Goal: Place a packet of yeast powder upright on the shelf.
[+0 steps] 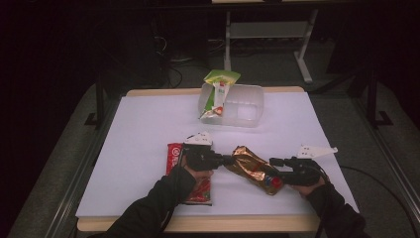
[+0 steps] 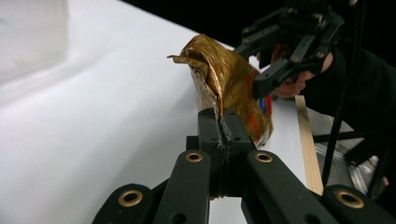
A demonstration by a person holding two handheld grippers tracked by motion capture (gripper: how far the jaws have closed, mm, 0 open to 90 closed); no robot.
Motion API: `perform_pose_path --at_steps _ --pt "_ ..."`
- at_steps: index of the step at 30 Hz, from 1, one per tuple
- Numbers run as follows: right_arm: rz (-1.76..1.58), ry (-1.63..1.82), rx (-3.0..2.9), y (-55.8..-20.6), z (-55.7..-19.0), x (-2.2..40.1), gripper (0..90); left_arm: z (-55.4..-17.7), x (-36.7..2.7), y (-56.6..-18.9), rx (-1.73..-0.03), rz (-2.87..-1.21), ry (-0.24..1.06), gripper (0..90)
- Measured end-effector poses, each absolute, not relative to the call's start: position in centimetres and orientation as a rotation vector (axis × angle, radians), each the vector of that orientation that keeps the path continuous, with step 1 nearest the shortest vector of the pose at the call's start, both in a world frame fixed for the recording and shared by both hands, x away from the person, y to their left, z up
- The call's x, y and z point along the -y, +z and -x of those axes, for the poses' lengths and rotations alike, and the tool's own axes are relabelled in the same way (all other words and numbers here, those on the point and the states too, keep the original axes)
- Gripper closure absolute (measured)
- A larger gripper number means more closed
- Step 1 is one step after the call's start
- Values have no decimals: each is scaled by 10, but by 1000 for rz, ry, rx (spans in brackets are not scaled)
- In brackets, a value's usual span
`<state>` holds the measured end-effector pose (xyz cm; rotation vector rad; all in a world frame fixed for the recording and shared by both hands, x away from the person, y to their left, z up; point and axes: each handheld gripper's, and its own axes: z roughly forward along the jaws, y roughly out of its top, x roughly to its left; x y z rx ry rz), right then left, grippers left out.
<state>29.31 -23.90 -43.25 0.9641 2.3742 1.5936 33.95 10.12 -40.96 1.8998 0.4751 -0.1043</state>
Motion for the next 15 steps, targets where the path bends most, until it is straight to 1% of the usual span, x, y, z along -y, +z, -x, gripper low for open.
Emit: perform_pose_path --at_steps 1,3,4,11,15 --pt "-973 1573 -2362 -432 -293 239 405 -339 -104 -407 -482 -1887 -95 894" --pt "-984 1573 -2344 -431 -293 241 386 -340 -108 -403 -494 -1859 -78 895" --pt "-984 1582 -2334 -431 -294 242 357 -340 -110 -401 -499 -1845 -68 895" --pt "-1004 1587 -2272 -427 -293 250 300 -340 -124 -389 -538 -1761 -22 897" --pt "-1046 1568 -2242 -430 -295 256 297 -341 -131 -382 -560 -1719 2 897"
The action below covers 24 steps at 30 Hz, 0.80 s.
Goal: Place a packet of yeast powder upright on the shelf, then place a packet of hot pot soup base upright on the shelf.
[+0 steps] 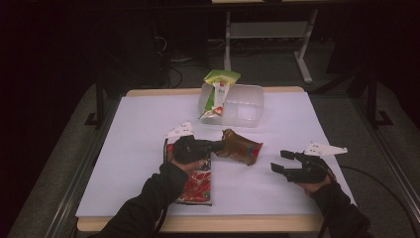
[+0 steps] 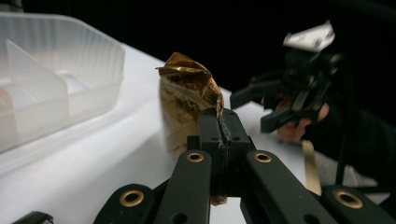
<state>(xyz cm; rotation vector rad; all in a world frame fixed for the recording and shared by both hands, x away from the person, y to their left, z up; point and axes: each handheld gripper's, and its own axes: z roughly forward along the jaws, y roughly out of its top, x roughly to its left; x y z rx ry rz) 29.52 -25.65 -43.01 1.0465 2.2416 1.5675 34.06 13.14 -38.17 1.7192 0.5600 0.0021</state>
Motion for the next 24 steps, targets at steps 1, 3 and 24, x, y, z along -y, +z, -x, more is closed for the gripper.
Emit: perform_pose_path --at_steps 1,3,24 --pt "-1060 1562 -2233 -431 -295 258 298 -340 -133 -380 -564 -1706 13 898" --pt "-1077 1549 -2222 -431 -297 260 301 -341 -137 -376 -567 -1686 23 898" --pt "-1119 1508 -2212 -435 -298 262 304 -356 -160 -345 -604 -1615 187 897"
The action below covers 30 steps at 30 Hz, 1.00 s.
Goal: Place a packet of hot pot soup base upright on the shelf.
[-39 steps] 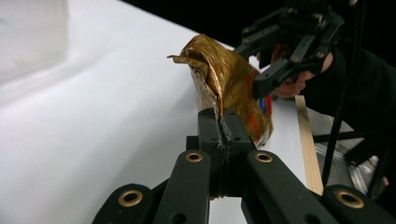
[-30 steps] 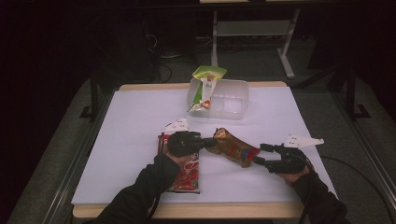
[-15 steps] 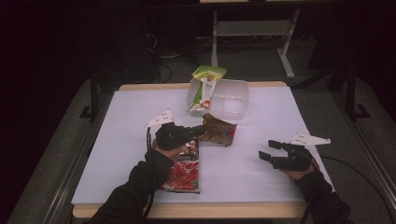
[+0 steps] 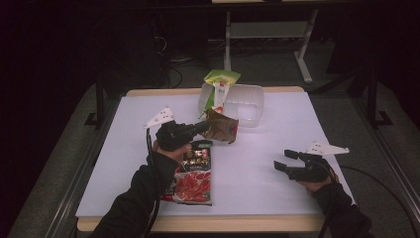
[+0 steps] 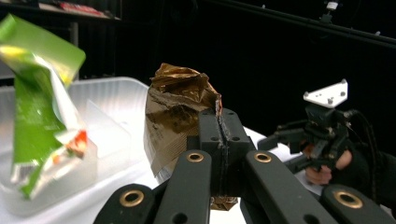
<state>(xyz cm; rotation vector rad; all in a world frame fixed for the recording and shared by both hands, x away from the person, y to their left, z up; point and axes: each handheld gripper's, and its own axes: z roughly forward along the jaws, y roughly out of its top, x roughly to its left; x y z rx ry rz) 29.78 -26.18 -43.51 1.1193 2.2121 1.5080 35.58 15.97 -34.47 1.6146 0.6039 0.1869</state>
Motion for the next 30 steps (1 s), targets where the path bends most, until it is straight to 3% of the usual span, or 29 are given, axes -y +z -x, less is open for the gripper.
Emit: perform_pose_path --at_steps 16,30 --pt "-1116 1506 -2223 -438 -296 263 310 -404 -127 -313 -642 -1643 337 897" --pt "-1112 1492 -2257 -442 -296 260 310 -443 -98 -321 -695 -1740 483 896"
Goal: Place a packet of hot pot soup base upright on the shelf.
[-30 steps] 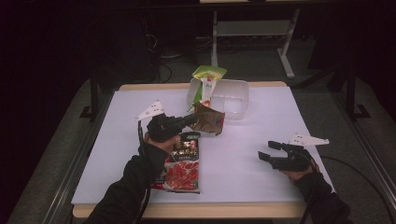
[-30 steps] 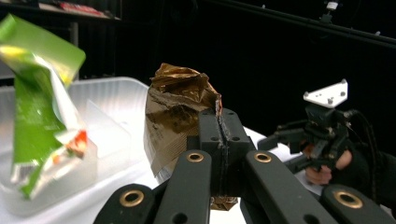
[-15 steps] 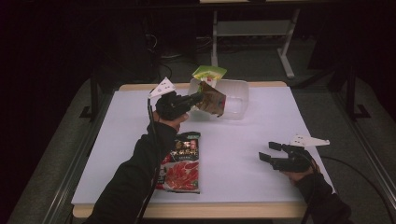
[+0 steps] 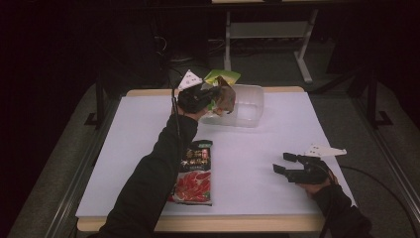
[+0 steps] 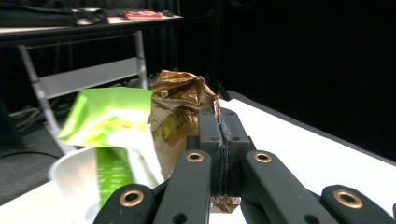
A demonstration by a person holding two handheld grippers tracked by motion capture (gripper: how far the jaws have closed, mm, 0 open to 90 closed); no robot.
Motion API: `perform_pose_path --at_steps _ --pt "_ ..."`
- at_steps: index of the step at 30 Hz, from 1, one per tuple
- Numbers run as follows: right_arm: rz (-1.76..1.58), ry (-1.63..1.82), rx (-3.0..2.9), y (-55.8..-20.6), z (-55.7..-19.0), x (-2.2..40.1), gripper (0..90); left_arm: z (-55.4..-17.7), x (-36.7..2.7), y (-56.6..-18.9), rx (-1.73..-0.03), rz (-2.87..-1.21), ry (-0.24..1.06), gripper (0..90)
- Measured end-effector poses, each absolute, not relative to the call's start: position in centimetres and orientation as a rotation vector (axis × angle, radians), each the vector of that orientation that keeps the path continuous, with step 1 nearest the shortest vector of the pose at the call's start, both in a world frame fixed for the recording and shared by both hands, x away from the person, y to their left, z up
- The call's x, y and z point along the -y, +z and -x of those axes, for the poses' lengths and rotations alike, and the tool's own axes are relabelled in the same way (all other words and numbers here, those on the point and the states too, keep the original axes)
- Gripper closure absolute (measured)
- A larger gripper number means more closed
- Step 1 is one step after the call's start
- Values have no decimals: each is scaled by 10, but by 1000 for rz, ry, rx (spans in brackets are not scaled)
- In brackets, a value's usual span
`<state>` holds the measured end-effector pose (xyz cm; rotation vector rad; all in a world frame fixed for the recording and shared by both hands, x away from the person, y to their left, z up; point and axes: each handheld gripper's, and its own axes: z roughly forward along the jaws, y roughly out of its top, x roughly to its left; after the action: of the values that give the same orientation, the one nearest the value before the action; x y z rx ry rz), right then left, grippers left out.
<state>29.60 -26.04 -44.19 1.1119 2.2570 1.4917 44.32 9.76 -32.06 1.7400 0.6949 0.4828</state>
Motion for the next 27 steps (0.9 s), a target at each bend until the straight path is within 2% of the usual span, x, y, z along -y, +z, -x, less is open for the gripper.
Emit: perform_pose_path --at_steps 8,10,18,20,25,27 --pt "-1117 1489 -2264 -443 -296 260 309 -457 -77 -340 -733 -1797 547 891" --pt "-1111 1488 -2271 -444 -296 260 310 -462 -76 -345 -757 -1792 518 888" --pt "-1114 1478 -2276 -445 -296 259 310 -459 -74 -347 -735 -1802 504 792" --pt "-1111 1474 -2281 -445 -296 259 310 -457 -76 -346 -727 -1808 488 750" --pt "-1110 1466 -2288 -446 -296 258 322 -456 -81 -346 -735 -1825 476 566" --pt "-1104 1459 -2297 -446 -296 257 321 -454 -83 -346 -725 -1833 469 532"
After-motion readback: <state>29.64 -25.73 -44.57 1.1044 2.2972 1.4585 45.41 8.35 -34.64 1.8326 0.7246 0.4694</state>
